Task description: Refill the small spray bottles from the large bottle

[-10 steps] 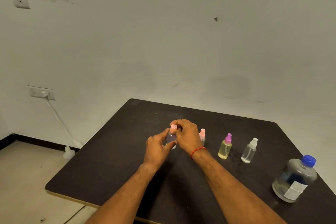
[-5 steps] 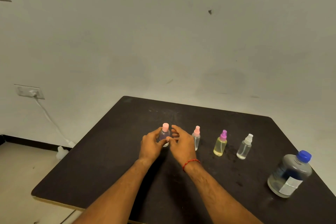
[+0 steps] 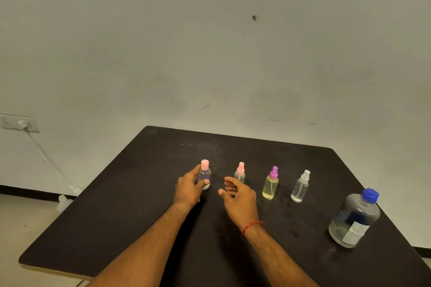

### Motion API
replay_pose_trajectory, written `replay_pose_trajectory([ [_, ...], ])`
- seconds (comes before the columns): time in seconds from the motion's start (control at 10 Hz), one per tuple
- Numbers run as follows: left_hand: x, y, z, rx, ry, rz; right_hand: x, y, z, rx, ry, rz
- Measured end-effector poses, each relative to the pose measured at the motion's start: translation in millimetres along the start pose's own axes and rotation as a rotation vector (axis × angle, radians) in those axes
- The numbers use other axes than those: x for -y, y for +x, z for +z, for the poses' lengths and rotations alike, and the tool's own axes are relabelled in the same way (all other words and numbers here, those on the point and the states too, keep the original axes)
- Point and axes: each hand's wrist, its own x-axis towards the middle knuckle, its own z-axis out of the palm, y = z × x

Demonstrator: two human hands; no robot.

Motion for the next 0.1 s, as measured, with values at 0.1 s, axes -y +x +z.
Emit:
replay_pose_trajectory([
  [0.1, 4.1, -2.6, 0.9, 0.001, -0.019, -0.048, -1.0, -1.8, -7.0, -0.033, 0.033, 0.010],
])
